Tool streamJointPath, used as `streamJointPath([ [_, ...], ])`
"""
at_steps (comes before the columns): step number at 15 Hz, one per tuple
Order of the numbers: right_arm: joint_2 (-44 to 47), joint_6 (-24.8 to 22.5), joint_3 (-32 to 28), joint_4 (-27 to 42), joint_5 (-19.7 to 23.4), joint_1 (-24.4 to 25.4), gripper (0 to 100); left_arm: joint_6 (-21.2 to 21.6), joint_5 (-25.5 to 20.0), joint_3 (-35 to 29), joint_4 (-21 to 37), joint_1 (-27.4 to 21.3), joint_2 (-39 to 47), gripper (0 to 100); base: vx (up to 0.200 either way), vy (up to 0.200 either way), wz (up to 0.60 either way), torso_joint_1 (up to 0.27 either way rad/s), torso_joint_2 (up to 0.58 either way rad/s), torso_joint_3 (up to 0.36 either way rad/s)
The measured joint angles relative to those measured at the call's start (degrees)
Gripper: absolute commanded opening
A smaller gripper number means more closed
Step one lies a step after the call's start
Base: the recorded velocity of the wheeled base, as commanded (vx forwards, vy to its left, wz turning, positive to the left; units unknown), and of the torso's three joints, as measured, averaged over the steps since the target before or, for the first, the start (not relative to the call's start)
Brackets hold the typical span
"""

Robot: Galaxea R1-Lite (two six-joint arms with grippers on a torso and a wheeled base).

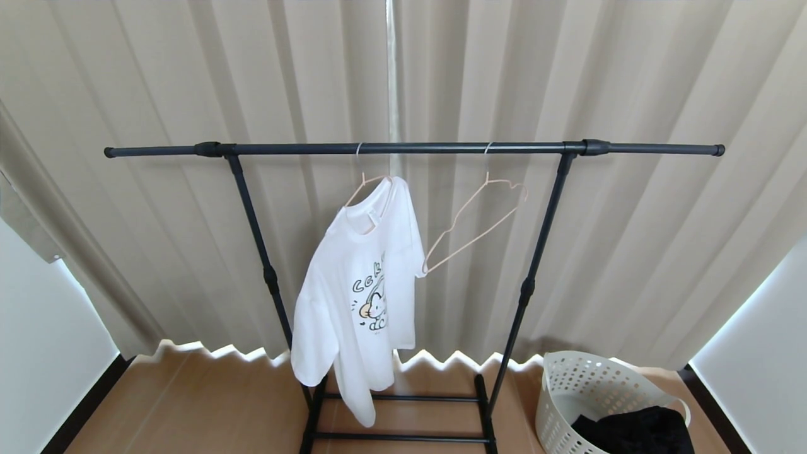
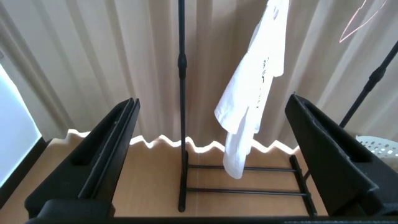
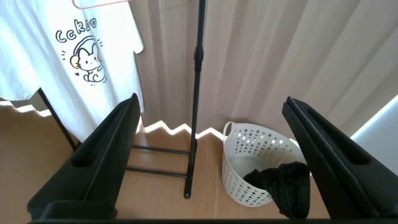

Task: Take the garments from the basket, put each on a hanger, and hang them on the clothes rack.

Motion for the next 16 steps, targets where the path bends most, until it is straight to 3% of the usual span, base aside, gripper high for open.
streamJointPath([
  [16, 0.0, 2.0, -0.1, -0.3, 0.0, 0.0, 100, 0.0, 0.0, 0.0, 0.0, 0.0, -0.2, 100, 0.000, 0.000, 0.00, -0.152, 0.35, 0.189],
])
